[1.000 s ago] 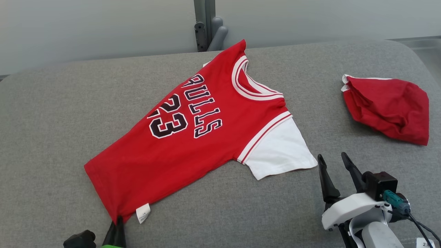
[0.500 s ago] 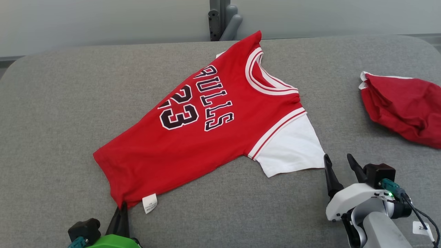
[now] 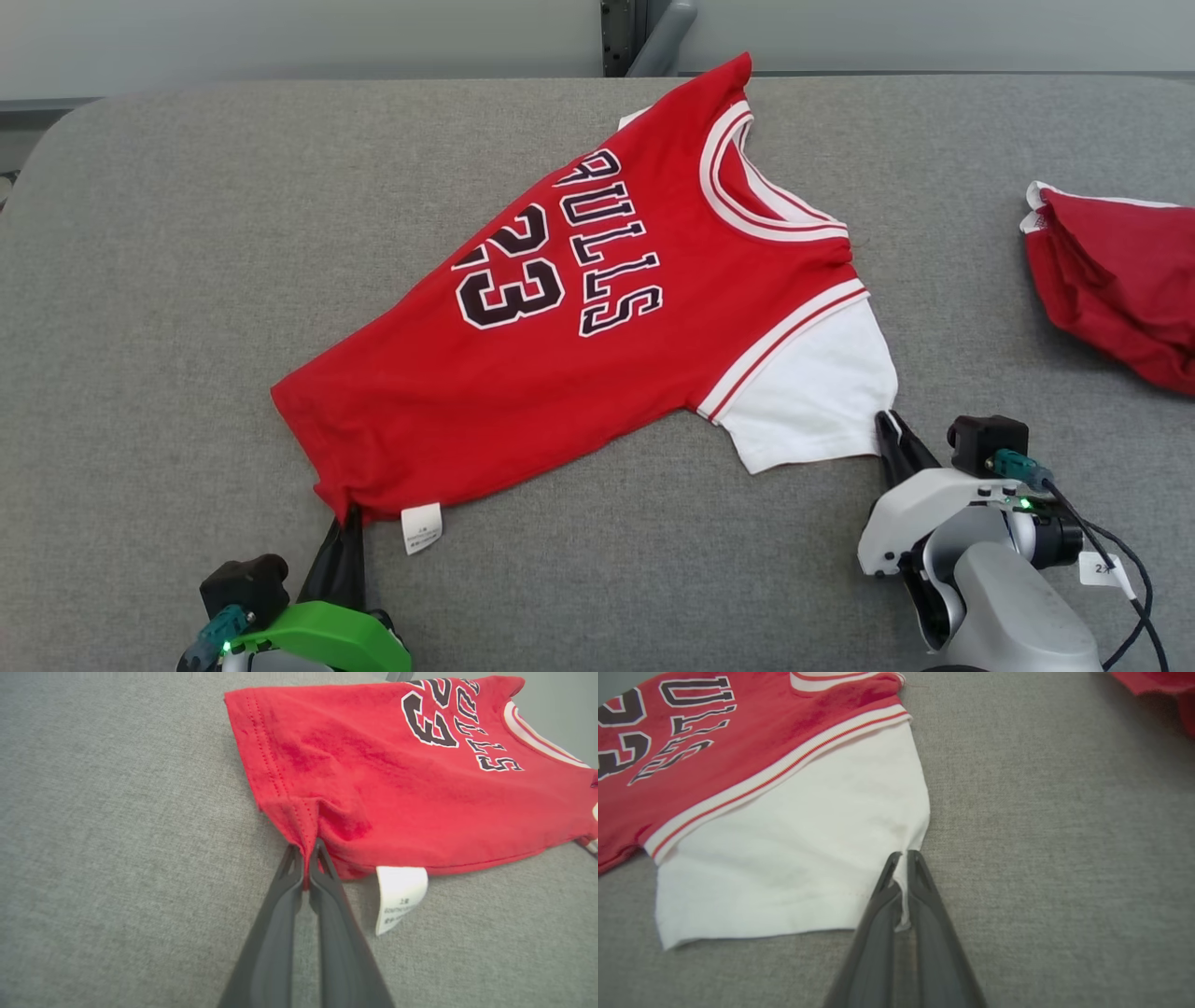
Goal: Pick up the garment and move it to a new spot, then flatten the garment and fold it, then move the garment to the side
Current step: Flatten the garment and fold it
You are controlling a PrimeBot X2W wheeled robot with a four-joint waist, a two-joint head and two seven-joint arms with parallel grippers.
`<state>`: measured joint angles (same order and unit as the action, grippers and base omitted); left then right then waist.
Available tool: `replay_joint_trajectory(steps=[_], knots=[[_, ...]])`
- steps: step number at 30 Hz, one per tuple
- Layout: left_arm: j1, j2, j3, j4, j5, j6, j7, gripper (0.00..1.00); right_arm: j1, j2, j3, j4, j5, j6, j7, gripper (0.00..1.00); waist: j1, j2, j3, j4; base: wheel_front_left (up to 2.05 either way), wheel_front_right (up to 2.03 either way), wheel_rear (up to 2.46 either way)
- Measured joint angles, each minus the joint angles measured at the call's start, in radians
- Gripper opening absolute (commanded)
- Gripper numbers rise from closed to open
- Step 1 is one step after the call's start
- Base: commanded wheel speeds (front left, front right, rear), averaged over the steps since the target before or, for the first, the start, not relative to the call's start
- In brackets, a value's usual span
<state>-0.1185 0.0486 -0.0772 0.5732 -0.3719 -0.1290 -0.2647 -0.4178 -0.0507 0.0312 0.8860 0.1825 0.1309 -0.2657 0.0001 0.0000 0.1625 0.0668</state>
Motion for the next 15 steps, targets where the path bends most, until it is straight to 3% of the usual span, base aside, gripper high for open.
replay_joint_trajectory(steps=[4, 9, 15], knots=[[0.0, 0.0, 0.007, -0.021, 0.006, 0.0, 0.0, 0.0, 0.005, 0.002, -0.001, -0.05, 0.033, 0.0, 0.002, 0.0, 0.0, 0.0, -0.013, -0.006, 0.0, 0.0, 0.0], [-0.029, 0.004, 0.013, -0.092, 0.033, 0.0, 0.0, 0.0, 0.002, -0.006, -0.003, -0.225, 0.094, 0.0, 0.003, 0.0, 0.0, 0.0, -0.042, -0.017, 0.0, 0.0, 0.0], [-0.201, 0.131, -0.037, -0.176, 0.049, -0.002, 0.0, 0.0, -0.111, -0.07, 0.013, -0.522, 0.16, 0.0, 0.004, 0.0, 0.0, 0.0, -0.088, -0.035, 0.0, 0.0, 0.0]])
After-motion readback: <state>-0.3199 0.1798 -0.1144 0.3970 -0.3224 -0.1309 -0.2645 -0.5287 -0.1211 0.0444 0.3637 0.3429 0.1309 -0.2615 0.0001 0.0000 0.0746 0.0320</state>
